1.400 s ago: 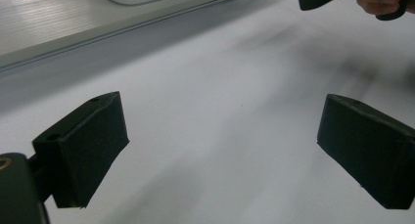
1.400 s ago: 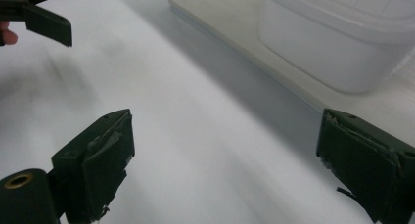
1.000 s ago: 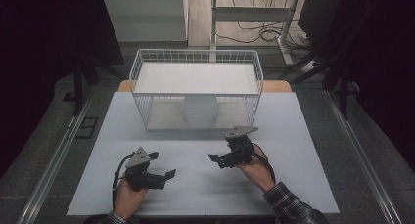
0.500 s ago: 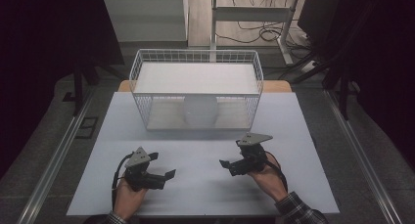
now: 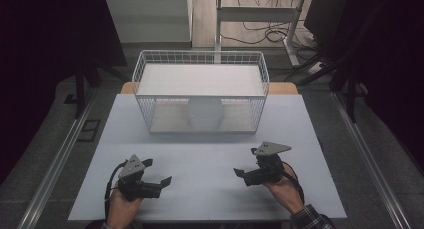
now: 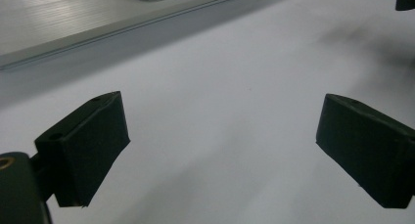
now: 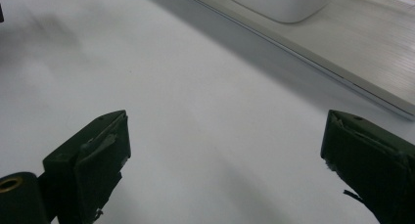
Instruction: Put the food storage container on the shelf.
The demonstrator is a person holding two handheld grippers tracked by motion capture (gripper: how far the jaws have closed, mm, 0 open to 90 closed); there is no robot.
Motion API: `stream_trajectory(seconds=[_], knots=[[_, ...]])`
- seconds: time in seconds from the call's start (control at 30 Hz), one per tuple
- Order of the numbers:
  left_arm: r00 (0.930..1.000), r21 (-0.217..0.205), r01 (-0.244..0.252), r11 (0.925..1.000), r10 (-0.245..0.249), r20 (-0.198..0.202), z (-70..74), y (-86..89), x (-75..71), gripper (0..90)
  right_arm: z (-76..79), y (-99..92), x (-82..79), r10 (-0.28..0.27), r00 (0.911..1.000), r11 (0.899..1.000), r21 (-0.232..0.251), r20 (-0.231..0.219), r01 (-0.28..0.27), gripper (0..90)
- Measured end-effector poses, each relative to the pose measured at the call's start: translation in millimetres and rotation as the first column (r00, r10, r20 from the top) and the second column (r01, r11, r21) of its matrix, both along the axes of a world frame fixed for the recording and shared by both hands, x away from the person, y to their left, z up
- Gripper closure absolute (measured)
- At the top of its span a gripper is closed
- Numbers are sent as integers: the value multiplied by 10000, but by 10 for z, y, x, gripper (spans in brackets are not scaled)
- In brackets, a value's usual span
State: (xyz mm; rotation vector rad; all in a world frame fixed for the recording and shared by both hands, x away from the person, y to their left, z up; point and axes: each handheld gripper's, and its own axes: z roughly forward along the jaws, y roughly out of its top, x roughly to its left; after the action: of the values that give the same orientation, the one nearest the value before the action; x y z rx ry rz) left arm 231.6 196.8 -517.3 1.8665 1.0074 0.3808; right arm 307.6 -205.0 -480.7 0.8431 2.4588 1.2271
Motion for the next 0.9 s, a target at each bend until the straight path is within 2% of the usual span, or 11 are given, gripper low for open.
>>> stream_trajectory(seconds=[0.4, 0.57, 0.67, 0.9], knots=[[9995, 92, -316, 9995, 316, -26, -28, 125, -141, 39, -53, -232, -150, -565, 9980, 9984, 77, -288, 568, 7], [9990, 32, -428, 9991, 429, -123, -53, 177, -176, 35, -137, -333, -215, -803, 9955, 9967, -137, -501, 797, 0], [9988, 15, -309, 9995, 310, -369, -85, 191, -182, 28, -188, -373, -247, -938, 9936, 9953, -288, -624, 921, 0], [9968, 253, -93, 9996, 113, -786, -132, 175, -188, 20, -275, -381, -279, -977, 9911, 9914, -963, -908, 889, 0]])
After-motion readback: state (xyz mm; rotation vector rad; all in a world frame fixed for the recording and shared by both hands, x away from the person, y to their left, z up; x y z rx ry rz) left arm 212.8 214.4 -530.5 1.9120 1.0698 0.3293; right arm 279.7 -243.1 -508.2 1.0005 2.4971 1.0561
